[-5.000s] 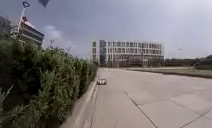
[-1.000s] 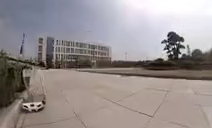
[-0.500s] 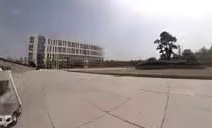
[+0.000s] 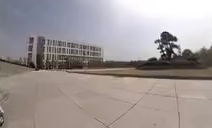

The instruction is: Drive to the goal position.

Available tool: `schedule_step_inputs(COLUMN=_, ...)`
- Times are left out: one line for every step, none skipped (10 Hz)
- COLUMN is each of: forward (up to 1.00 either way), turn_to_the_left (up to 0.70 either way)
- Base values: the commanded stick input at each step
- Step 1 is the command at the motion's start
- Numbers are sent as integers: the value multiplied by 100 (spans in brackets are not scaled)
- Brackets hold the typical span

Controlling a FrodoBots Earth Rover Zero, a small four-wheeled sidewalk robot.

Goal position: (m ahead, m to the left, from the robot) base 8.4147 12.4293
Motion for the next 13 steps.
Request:
schedule_step_inputs(forward=70, turn_to_the_left=0)
schedule_step_inputs(forward=70, turn_to_the_left=0)
schedule_step_inputs(forward=70, turn_to_the_left=0)
schedule_step_inputs(forward=70, turn_to_the_left=0)
schedule_step_inputs(forward=70, turn_to_the_left=6)
schedule_step_inputs(forward=70, turn_to_the_left=35)
schedule_step_inputs(forward=70, turn_to_the_left=35)
schedule_step_inputs(forward=70, turn_to_the_left=31)
schedule_step_inputs(forward=70, turn_to_the_left=0)
schedule_step_inputs(forward=70, turn_to_the_left=0)
schedule_step_inputs(forward=70, turn_to_the_left=0)
schedule_step_inputs(forward=70, turn_to_the_left=0)
schedule_step_inputs(forward=70, turn_to_the_left=0)
